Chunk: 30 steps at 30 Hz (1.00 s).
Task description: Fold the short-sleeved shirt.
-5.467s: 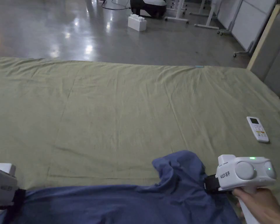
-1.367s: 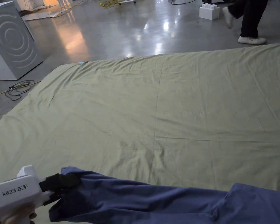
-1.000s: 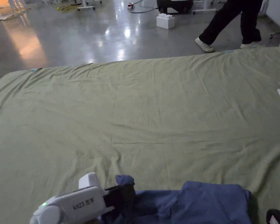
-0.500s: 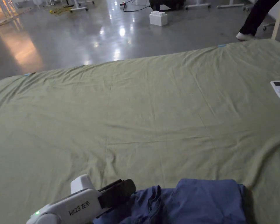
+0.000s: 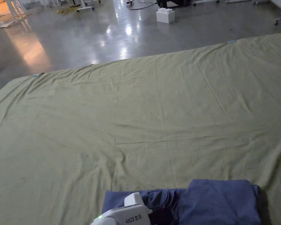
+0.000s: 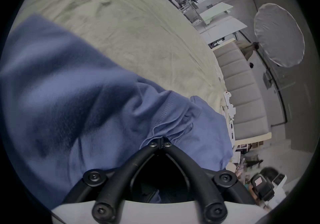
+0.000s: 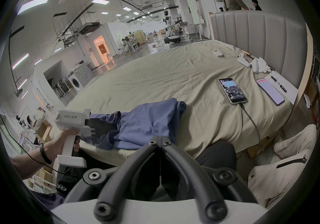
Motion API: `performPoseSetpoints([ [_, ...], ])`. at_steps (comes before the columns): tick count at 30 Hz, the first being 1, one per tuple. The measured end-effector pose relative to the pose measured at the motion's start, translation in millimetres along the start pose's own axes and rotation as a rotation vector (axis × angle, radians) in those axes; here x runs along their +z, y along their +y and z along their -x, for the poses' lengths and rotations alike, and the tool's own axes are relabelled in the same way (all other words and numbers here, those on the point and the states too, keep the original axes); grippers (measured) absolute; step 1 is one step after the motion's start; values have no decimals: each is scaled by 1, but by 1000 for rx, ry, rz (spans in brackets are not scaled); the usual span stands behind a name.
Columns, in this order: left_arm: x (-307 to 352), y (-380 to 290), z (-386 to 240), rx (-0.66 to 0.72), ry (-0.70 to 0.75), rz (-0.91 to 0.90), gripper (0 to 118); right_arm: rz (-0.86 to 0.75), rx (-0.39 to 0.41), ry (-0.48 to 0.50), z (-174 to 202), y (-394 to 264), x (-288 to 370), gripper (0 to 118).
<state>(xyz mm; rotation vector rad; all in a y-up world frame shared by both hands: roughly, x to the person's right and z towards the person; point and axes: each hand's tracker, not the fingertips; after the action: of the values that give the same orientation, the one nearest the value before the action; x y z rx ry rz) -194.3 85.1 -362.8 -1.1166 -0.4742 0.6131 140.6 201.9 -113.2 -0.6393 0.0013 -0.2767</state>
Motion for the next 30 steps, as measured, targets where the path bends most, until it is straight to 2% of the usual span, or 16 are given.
performPoseSetpoints([
  [3,47,8,-4,-114,5,-70,1,17,4,19,5,2,-9,0],
  [6,106,22,15,-101,-60,-172,2,30,-14,72,8,3,-20,0],
  [7,123,26,24,-83,-66,-205,8,41,-26,91,9,3,-23,0],
  [10,152,40,65,24,4,-265,79,54,-43,116,13,2,-22,0],
  [11,154,42,78,70,40,-249,94,56,-41,115,14,0,-22,0],
  [13,148,48,106,132,15,-222,94,58,-26,95,16,-2,-18,0],
  [16,120,50,129,260,-130,-156,94,54,-37,66,12,-3,-12,0],
  [18,99,47,129,282,-191,-129,86,40,-52,51,8,-2,-6,0],
  [19,93,45,127,281,-211,-129,71,33,-58,40,6,0,-3,0],
  [20,87,43,125,276,-198,-133,34,26,-62,32,5,1,-1,0],
  [21,81,42,122,265,-138,-123,13,19,-65,23,2,2,0,0],
  [22,76,41,122,252,-107,-119,13,14,-68,17,1,3,0,0],
  [25,87,41,124,307,-140,-170,12,4,-75,16,1,9,0,0],
  [30,165,48,119,217,-125,-282,12,-9,-52,53,8,17,-8,0],
])
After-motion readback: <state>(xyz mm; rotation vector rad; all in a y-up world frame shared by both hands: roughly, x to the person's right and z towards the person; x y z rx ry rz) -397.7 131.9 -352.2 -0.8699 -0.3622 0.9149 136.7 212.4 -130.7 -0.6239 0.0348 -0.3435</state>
